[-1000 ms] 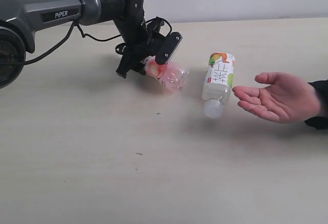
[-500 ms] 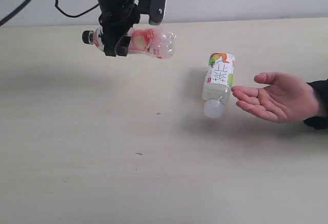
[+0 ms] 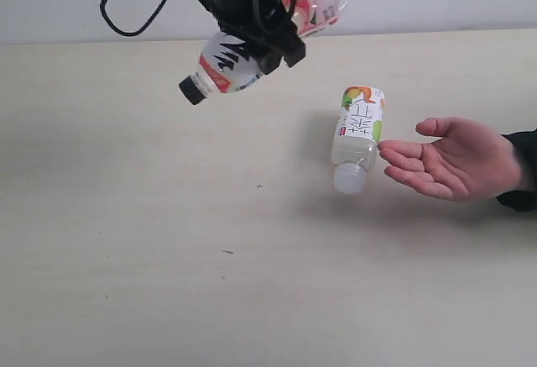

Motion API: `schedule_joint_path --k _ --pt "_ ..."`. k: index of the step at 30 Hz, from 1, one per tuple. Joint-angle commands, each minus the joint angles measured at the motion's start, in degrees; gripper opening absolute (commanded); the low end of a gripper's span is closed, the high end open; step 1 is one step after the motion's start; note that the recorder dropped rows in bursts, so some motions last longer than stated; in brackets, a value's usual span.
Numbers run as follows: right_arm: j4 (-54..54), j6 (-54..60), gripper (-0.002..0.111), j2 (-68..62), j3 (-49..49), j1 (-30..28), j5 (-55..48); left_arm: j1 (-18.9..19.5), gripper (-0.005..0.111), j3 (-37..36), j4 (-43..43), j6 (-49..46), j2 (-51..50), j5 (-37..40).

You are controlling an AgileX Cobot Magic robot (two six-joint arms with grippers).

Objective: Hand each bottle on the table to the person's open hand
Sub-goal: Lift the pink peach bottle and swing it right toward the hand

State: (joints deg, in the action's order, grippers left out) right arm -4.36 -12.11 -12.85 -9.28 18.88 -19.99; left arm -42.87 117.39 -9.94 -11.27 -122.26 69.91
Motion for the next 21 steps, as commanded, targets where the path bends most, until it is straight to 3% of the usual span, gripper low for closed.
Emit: schedule_joint_path --k 1,12,17,21 --pt "-0.1 0.0 0.000 0.2 0.3 -0.2 0.8 -3.1 0.000 -0.1 -0.6 10.3 1.9 0.1" --pt "-0.1 0.0 0.000 0.2 0.3 -0.2 0.8 -8.0 0.000 -0.1 12.7 31.8 2.5 0.1" --pt "-0.1 0.0 0.000 0.2 0.3 -0.2 0.8 -9.6 0.000 -0.1 14.1 36.1 2.5 0.1" --pt "-0.1 0.0 0.000 0.2 0.3 -0.2 0.8 -10.2 0.000 -0.1 21.8 39.7 2.5 0.1"
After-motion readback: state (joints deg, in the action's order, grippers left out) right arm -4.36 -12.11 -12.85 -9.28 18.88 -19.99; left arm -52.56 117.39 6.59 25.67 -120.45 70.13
